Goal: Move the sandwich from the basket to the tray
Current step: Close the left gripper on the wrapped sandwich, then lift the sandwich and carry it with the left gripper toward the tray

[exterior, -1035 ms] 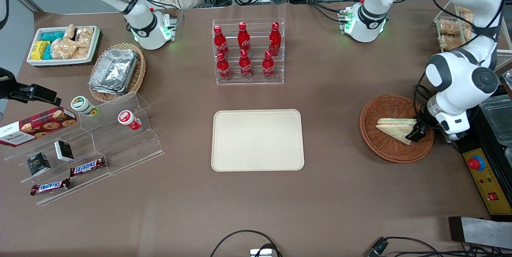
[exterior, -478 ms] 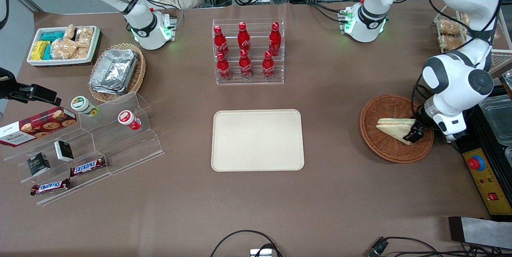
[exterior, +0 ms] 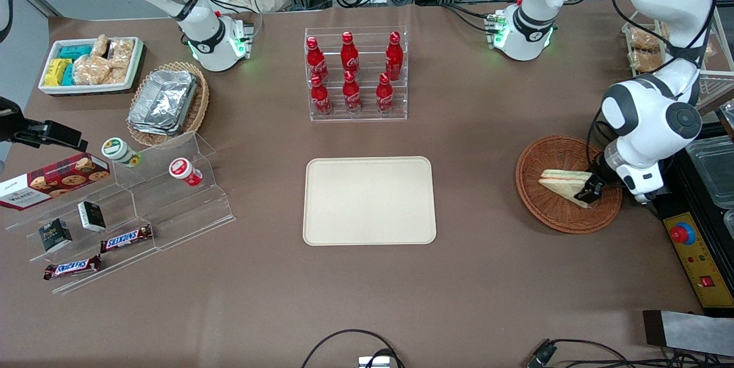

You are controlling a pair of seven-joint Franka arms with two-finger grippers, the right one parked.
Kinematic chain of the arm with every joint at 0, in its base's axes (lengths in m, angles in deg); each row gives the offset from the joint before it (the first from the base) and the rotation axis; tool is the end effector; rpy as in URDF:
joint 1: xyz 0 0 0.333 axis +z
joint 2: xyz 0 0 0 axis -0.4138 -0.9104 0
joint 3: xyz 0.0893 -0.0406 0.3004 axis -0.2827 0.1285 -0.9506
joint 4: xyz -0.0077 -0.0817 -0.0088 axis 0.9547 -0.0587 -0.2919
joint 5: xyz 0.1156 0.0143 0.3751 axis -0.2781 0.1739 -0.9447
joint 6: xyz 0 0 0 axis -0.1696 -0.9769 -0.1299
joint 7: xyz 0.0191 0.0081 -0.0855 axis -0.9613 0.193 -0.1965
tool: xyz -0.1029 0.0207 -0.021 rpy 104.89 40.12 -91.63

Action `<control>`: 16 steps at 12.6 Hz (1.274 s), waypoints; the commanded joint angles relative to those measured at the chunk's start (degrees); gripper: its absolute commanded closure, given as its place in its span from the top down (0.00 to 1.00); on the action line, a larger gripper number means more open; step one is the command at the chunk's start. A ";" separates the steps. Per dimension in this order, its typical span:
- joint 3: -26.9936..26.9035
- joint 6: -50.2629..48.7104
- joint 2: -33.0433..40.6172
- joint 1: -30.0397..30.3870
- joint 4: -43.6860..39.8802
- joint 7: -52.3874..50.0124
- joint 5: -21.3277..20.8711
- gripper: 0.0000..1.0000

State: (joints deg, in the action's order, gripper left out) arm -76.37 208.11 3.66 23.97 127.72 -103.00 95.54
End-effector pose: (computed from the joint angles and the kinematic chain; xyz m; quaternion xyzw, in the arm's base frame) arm 0.5367 0.0582 0.2498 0.8659 0.4986 0.0103 0.0380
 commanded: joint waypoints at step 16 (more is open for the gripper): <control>0.63 -25.83 9.95 -12.86 -14.06 -0.20 -7.25 0.13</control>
State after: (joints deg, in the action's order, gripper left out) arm -75.40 185.04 13.23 15.12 116.08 -102.77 90.35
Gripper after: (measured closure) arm 0.753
